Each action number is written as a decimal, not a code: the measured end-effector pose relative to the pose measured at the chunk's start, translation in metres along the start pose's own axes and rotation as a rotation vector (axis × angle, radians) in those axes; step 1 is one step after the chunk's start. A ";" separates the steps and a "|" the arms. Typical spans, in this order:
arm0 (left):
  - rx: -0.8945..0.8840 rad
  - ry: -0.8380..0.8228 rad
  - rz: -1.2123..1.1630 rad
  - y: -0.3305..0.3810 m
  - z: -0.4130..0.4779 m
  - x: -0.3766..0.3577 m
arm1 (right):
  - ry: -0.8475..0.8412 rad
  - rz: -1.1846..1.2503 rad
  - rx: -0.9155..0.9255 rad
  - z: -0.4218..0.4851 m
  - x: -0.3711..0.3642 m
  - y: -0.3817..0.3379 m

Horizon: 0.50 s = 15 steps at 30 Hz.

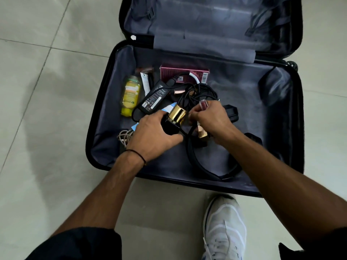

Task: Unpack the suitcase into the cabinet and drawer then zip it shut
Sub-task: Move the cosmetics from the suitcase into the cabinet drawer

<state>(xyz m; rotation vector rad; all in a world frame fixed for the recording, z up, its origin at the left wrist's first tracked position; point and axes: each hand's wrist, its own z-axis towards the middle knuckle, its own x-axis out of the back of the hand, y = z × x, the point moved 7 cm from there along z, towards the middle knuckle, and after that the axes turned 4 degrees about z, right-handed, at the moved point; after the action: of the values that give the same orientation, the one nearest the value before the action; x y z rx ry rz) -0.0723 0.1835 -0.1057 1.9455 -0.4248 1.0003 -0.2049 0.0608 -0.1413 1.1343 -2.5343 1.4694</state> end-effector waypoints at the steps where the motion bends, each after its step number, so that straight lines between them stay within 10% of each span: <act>1: -0.002 -0.040 0.023 0.001 -0.001 -0.005 | -0.001 0.010 0.001 0.000 0.004 0.002; 15: -0.022 -0.351 0.428 0.011 0.000 -0.066 | 0.005 0.102 -0.010 0.001 0.048 0.024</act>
<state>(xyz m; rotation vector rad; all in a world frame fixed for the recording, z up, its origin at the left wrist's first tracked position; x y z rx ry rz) -0.1195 0.1718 -0.1512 2.0596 -1.0816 0.9028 -0.2540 0.0389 -0.1436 1.0126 -2.6295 1.4759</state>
